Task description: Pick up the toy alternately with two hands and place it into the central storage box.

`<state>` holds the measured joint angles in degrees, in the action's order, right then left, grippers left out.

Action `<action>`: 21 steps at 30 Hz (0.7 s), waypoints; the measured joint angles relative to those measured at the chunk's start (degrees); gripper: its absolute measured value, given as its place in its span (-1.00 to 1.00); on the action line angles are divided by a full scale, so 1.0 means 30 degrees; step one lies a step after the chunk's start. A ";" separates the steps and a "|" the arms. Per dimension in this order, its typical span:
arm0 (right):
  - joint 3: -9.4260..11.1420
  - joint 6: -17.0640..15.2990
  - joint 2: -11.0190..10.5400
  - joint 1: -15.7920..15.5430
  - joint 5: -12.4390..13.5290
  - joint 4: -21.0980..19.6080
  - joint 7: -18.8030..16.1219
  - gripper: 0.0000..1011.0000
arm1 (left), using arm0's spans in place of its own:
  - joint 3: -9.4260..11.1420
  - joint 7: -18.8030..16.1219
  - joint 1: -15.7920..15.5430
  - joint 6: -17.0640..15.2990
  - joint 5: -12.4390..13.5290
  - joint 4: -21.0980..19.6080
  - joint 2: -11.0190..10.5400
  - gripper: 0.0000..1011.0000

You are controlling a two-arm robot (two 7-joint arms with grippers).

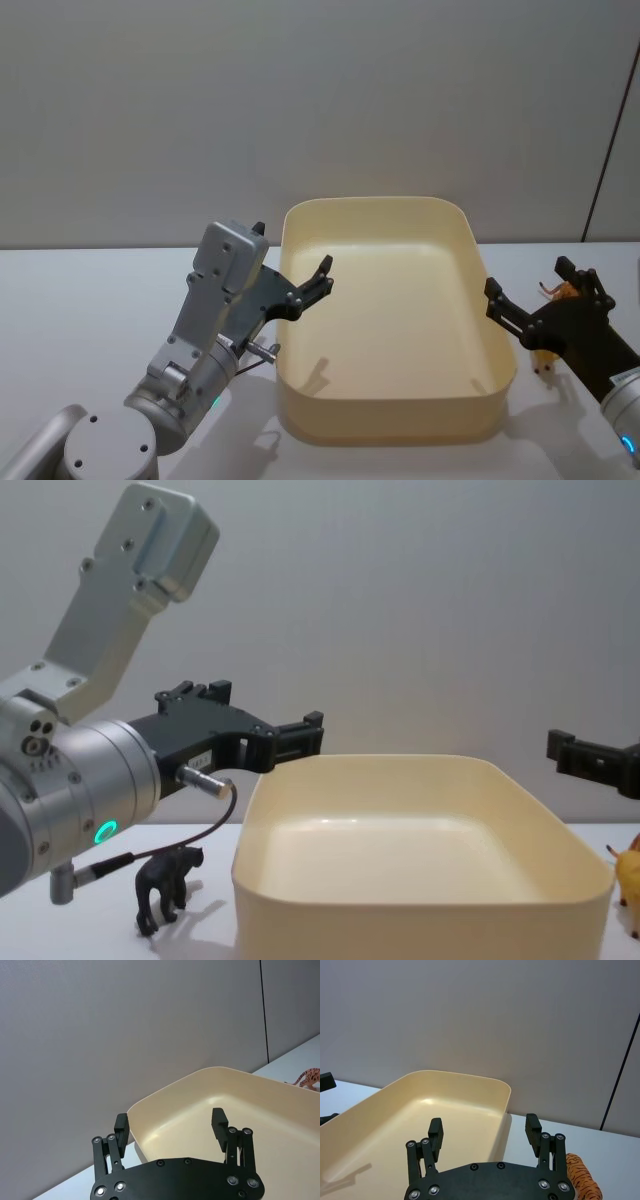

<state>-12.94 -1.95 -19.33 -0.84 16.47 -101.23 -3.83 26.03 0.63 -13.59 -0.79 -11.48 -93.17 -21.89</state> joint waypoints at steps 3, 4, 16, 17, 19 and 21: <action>0.0000 0.0000 0.0000 0.0001 0.0000 0.0000 0.0000 0.98 | -0.0001 0.0000 0.0000 0.0000 0.0000 0.0000 0.0000 0.98; 0.0000 0.0000 0.0000 0.0000 0.0000 0.0001 0.0000 0.98 | -0.0001 0.0000 0.0000 -0.0001 0.0000 0.0000 0.0000 0.98; 0.0000 0.0000 0.0000 0.0000 0.0000 0.0001 0.0001 0.98 | -0.0001 0.0001 0.0000 0.0000 0.0000 0.0000 0.0000 0.98; 0.0000 0.0000 -0.0001 0.0000 0.0000 0.0000 0.0000 0.98 | 0.0000 0.0000 0.0000 -0.0001 0.0000 -0.0001 0.0000 0.98; 0.0000 0.0000 0.0000 0.0000 0.0000 0.0000 0.0000 0.98 | -0.0001 0.0000 0.0000 -0.0001 0.0000 0.0000 0.0000 0.98; 0.0000 0.0000 -0.0001 0.0000 -0.0001 0.0000 0.0001 0.98 | -0.0001 0.0001 0.0000 -0.0001 0.0000 0.0000 0.0000 0.98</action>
<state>-12.94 -1.95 -19.34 -0.84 16.46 -101.23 -3.82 26.03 0.63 -13.59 -0.80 -11.48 -93.17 -21.89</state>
